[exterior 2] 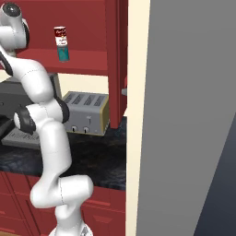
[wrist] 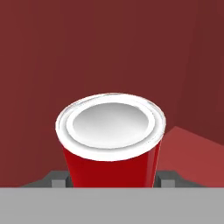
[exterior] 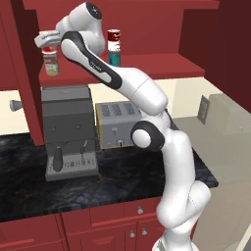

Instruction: Stack two cans on top of the other two cans in the cabinet.

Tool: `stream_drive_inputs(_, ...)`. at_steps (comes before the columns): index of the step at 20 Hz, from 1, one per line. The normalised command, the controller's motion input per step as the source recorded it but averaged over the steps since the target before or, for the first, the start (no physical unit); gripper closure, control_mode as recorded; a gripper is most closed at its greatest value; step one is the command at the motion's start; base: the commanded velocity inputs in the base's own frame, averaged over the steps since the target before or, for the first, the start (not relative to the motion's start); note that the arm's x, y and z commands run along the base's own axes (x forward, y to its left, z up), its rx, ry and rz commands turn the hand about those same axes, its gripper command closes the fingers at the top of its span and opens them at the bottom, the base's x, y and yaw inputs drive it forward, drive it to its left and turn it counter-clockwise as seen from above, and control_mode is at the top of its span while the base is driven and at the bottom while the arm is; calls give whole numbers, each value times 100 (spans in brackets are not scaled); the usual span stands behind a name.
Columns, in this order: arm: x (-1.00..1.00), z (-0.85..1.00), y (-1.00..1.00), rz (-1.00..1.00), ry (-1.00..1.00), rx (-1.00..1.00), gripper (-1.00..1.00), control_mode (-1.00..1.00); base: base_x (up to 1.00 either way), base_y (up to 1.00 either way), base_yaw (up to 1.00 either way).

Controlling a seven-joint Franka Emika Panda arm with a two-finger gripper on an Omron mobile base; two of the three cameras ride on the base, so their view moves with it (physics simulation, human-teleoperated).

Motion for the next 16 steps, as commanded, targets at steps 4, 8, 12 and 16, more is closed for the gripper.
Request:
stream_drive_inputs(4,0,-17,9,0,0,0,100,-100,0,0,0)
stream_drive_inputs(8,5,-10,6,0,0,0,100,-100,0,0,0)
stream_drive_inputs(12,11,0,2,0,0,0,100,-100,0,0,0)
stream_drive_inputs(16,1,-3,0,0,0,0,100,-100,0,0,0)
